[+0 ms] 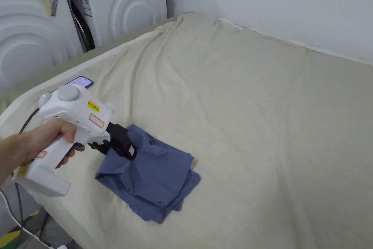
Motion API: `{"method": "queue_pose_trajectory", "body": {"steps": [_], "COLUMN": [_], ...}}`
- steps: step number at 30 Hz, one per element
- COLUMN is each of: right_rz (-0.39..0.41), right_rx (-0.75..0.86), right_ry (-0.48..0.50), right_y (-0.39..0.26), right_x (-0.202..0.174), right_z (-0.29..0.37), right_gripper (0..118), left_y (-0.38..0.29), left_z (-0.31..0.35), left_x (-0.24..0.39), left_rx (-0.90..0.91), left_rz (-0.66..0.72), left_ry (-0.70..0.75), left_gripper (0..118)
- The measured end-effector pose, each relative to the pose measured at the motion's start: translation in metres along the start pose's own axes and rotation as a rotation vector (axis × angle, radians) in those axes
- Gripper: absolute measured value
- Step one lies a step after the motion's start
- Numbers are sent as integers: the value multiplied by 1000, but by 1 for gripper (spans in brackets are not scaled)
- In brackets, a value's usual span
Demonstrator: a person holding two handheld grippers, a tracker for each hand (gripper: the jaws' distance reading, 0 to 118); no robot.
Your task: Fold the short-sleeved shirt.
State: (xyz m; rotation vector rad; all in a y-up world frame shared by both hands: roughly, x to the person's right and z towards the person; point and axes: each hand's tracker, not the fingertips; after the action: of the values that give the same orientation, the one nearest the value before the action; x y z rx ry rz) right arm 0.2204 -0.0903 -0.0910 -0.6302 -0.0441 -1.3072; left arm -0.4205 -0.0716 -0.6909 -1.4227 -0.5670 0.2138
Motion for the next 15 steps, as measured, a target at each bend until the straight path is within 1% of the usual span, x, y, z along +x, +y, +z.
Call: {"method": "queue_pose_trajectory", "body": {"steps": [2, 4, 5, 6, 7, 8, 9, 10, 11, 12, 14, 15], "right_rz": [0, -10, -8, -6, -6, -8, -9, -6, 8, 24, 64, 77], "right_rx": [3, 8, 6, 5, 7, 10, 12, 7, 4, 3, 0, 2], "right_ry": [-18, -42, -49, -51, -55, -56, -49, -40, -33, -34, -30, -30], "right_y": [0, 4, 5, 6, 6, 8, 8, 8, 8, 5, 7, 7], "right_x": [-2, 1, 1, 0, -1, 1, 0, -2, -4, -11, -17, -20], "right_z": [0, 3, 2, 2, 2, 4, 4, 5, 6, 5, 8, 10], "right_gripper": [0, 0, 0, 0, 0, 0, 0, 0, 0, 0, 0, 0], "left_y": [9, 15, 16, 17, 19, 18, 15, 12, 3, -4, -26, -19], "left_z": [6, 9, 10, 13, 16, 22, 28, 44, 51, 59, 73, 66], "left_x": [-10, -15, -14, -12, -13, -8, -4, 1, -1, 5, 30, 47], "left_rx": [22, 24, 31, 77, 135, 192, 243, 302, 292, 282, 301, 298], "left_rz": [29, 25, 24, 20, 10, -15, -33, -40, 0, 6, -33, -51], "left_ry": [29, 27, 54, 87, 129, 173, 192, 209, 205, 198, 194, 185], "left_gripper": [24, 25, 35, 74, 106, 118, 114, 114, 115, 115, 115, 107]}}
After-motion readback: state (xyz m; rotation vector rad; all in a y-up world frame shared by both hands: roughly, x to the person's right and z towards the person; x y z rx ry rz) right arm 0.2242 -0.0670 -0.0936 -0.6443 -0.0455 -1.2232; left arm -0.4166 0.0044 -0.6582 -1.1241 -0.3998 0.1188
